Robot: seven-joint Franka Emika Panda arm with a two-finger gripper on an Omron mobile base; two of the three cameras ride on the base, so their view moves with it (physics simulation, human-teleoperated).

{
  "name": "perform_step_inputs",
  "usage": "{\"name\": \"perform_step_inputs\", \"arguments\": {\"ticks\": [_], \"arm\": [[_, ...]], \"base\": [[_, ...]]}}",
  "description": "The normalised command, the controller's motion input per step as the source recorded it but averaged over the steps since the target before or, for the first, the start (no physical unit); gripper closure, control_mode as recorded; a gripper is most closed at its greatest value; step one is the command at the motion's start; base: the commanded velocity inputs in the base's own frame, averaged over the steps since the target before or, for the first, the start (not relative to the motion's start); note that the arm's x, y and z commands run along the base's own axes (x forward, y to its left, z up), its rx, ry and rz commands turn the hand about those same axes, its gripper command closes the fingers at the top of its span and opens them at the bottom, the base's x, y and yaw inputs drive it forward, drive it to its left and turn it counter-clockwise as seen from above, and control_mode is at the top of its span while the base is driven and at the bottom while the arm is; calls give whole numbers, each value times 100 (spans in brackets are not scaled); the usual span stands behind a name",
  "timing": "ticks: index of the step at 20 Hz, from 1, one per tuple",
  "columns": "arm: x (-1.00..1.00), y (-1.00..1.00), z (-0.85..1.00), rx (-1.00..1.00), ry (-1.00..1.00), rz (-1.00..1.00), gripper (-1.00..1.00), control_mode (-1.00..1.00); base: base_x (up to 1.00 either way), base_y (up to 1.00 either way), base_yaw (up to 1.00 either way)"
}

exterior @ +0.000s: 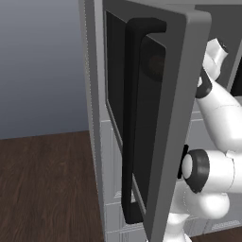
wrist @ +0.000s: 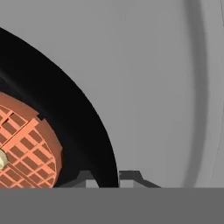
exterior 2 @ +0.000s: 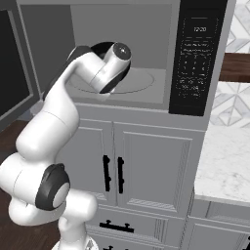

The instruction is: Open the microwave, place the bowl with waffle inside the microwave, then close the microwave door and turn it on.

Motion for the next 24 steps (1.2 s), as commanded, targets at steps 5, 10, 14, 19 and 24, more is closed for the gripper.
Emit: {"name": "perform_step_inputs", "arguments": {"ticks": [5, 10, 14, 19, 24], "arm": [[0, 0, 0, 0, 0, 0, -100, -100], [0, 0, 0, 0, 0, 0, -100, -100], [0, 0, 0, 0, 0, 0, -100, -100], [-58, -5, 5, 0, -20, 0, -100, -100], [-100, -1, -5, -4, -29, 0, -100, -100]], "base": [[0, 0, 0], [0, 0, 0], [0, 0, 0], [0, 0, 0], [0, 0, 0]]}}
